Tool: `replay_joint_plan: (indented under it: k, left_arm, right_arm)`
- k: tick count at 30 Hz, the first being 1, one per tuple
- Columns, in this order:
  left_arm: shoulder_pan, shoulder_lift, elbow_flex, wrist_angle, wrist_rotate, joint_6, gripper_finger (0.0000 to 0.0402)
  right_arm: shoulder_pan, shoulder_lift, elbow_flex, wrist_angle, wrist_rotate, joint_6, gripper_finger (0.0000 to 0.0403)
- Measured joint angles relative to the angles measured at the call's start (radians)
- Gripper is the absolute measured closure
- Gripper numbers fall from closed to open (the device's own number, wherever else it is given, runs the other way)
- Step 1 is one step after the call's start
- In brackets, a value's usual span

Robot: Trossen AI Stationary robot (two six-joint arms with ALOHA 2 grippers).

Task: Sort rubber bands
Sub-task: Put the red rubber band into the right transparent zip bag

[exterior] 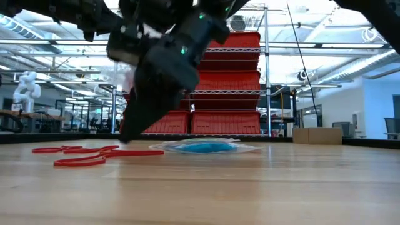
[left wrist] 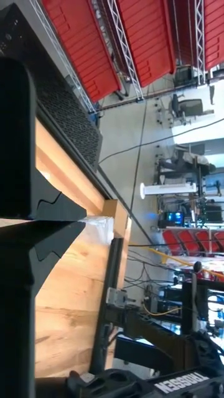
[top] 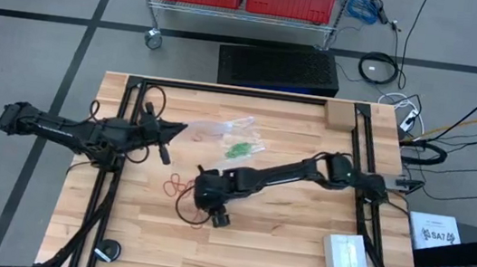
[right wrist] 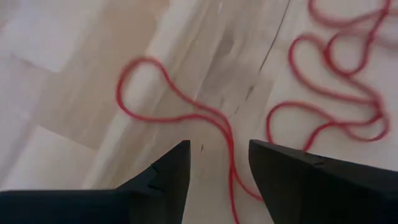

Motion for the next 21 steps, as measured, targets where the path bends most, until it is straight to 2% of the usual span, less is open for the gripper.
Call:
replay_joint_plan:
  k: [3,6,13,21]
  left_arm:
    - [0.000,0.000,0.000,-0.005,0.000,0.000,0.0401]
    - [0.000,0.000,0.000,-0.002,0.000,0.000,0.0401]
    - [0.000,0.000,0.000,-0.002,0.000,0.000,0.0401]
    - [0.000,0.002,0.000,0.003,0.000,-0.003,0.0401]
  right_arm:
    - [0.000,0.039,0.029,-0.022,0.000,-0.004,0.0256]
    - [0.000,0.054,0.037,-0.009,-0.001,-0.005,0.0282]
    - [-0.001,0.063,0.038,0.001,0.027,-0.036,0.0392]
    - [0.000,0.008,0.028,-0.074,0.104,-0.069,0.0401]
